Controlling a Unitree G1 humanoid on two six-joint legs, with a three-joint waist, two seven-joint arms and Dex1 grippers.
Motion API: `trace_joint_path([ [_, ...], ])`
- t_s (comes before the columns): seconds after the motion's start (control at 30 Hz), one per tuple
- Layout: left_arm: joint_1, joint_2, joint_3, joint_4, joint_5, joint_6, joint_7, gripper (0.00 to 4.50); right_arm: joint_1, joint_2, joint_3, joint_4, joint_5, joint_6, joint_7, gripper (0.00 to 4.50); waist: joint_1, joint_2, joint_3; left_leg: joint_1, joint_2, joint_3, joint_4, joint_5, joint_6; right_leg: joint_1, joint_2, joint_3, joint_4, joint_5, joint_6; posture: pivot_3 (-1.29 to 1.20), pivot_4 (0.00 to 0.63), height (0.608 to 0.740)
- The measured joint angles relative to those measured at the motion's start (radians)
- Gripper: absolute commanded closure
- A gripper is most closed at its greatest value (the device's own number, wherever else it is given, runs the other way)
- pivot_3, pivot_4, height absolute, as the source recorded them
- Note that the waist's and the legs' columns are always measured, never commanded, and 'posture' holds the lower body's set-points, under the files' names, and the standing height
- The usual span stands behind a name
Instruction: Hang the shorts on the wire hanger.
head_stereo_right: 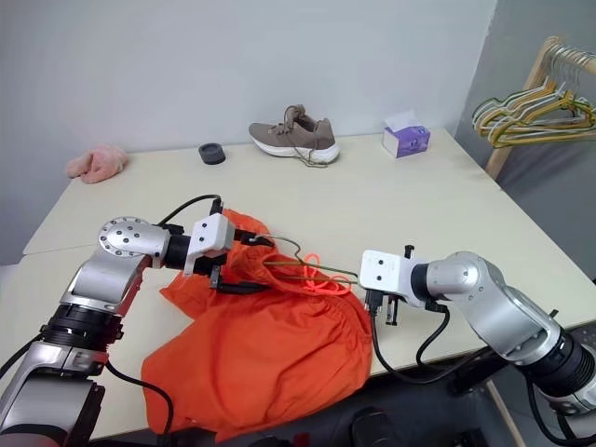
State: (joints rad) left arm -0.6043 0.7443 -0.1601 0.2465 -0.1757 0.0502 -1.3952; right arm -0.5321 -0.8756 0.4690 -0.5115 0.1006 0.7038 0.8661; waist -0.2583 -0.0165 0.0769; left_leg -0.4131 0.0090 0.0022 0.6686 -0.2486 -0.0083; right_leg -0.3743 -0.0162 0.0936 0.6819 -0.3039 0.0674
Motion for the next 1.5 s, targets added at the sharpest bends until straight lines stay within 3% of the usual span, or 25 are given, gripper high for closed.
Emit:
trace_joint_path([
  [0.03,0.001,0.0,0.0,0.005,0.003,-0.006,0.0,0.02,0.0,0.007,-0.006,-0.001,0.0,0.0,0.004,4.5,-0.001,0.0,0.0,0.0,0.0,0.0,0.0,0.0,0.0,0.0,0.0,0.0,0.0,0.0,0.0,-0.27,0.022,0.74],
  [0.13,0.001,-0.004,-0.002,0.033,0.02,-0.02,0.006,0.62,0.0,0.031,-0.019,-0.016,0.001,0.002,0.011,4.5,-0.003,0.0,0.0,0.0,0.0,-0.001,0.001,0.0,0.0,0.0,0.0,-0.001,0.001,0.0,0.0,-0.27,0.026,0.74],
  [0.53,0.018,-0.024,-0.002,0.034,0.021,0.006,0.006,4.42,0.0,0.032,-0.037,-0.023,-0.01,-0.029,0.057,4.5,-0.012,0.0,0.0,0.0,0.0,-0.001,0.004,0.0,0.0,0.001,0.0,-0.001,0.003,0.0,0.0,-0.27,0.029,0.74],
  [0.63,0.023,-0.024,-0.003,0.029,0.021,0.007,-0.006,4.49,0.0,0.029,-0.04,-0.01,-0.023,-0.059,0.072,4.5,-0.015,0.0,0.0,0.0,0.0,-0.001,0.006,0.0,0.0,0.001,0.0,-0.001,0.004,0.0,0.0,-0.27,0.03,0.74],
  [0.67,0.023,-0.024,-0.003,0.028,0.021,0.008,-0.011,4.5,0.001,0.028,-0.04,-0.002,-0.027,-0.073,0.077,4.26,-0.015,0.0,0.0,0.0,0.0,-0.001,0.007,0.0,0.0,0.001,0.0,-0.001,0.005,0.0,0.0,-0.27,0.031,0.74],
  [0.83,0.035,-0.023,-0.003,-0.009,0.021,0.025,-0.013,4.5,0.03,-0.029,-0.053,0.092,-0.068,-0.229,0.114,2.71,-0.014,0.0,0.0,0.0,-0.001,-0.001,0.009,0.0,0.0,0.002,0.0,-0.001,0.007,0.0,0.0,-0.27,0.035,0.74],
  [1.0,0.061,-0.014,-0.003,-0.014,0.021,0.051,-0.012,4.5,0.126,-0.136,-0.168,0.169,-0.087,-0.267,0.115,1.0,-0.014,0.0,0.0,0.0,-0.001,-0.001,0.009,0.0,0.0,0.002,0.0,-0.001,0.007,0.0,0.0,-0.27,0.037,0.74],
  [1.13,0.054,-0.022,0.011,-0.014,-0.003,0.112,0.01,4.5,0.35,-0.19,-0.319,0.105,0.046,-0.164,0.175,1.0,-0.005,-0.002,-0.001,0.0,0.001,-0.003,0.008,0.0,0.0,0.002,0.002,0.0,0.007,0.0,0.0,-0.29,0.04,0.74],
  [1.27,0.02,-0.035,0.024,-0.006,-0.029,0.17,0.032,4.5,0.443,-0.012,-0.389,-0.057,0.247,0.093,0.105,1.0,-0.017,-0.002,-0.001,0.001,0.001,-0.002,0.01,0.0,0.0,0.003,0.007,0.001,0.01,-0.001,0.001,-0.29,0.044,0.74],
  [1.4,0.009,-0.034,0.032,-0.004,-0.045,0.183,0.031,4.5,0.466,0.141,-0.384,-0.107,0.299,0.27,-0.045,1.0,-0.019,-0.002,-0.001,0.004,0.001,0.0,0.01,0.0,0.0,0.004,0.008,0.003,0.009,-0.002,0.004,-0.29,0.051,0.74],
  [1.5,0.009,-0.033,0.032,-0.001,-0.045,0.185,0.031,4.5,0.466,0.191,-0.362,-0.12,0.327,0.349,-0.102,1.0,-0.017,-0.002,-0.001,0.004,0.001,0.0,0.01,0.0,0.0,0.004,0.007,0.002,0.008,-0.002,0.004,-0.29,0.051,0.74],
])
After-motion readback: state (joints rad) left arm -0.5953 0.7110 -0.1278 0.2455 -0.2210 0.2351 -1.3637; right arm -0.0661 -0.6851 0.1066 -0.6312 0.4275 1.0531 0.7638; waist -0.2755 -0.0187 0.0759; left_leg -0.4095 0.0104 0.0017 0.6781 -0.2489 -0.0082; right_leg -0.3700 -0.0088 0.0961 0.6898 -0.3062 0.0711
